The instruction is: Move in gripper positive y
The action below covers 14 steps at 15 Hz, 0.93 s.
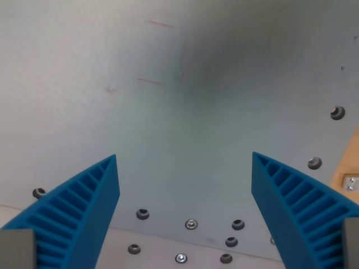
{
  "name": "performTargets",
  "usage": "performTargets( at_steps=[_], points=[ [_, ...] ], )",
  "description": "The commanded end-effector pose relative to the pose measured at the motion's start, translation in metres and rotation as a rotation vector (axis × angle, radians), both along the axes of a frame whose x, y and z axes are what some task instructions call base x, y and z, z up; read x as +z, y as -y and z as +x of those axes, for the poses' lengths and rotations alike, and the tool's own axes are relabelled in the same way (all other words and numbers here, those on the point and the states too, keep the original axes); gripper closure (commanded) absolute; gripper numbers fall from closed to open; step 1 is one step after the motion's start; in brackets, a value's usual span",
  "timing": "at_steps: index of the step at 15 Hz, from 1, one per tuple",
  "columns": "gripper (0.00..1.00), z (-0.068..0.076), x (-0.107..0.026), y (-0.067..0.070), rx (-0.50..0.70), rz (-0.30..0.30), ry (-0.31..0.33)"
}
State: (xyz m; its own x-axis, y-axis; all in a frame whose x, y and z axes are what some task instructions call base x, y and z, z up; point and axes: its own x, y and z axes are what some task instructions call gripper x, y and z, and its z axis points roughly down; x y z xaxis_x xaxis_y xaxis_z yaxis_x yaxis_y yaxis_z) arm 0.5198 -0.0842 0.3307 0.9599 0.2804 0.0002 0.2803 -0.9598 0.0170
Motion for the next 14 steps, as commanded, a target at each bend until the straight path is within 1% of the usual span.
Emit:
performTargets(
  at_steps=[1,14],
  points=[
    [0.0,0.011,0.002,0.015,0.011,0.009,-0.012],
    [0.0,0.03,0.002,0.077,0.011,0.009,-0.012]
  ],
)
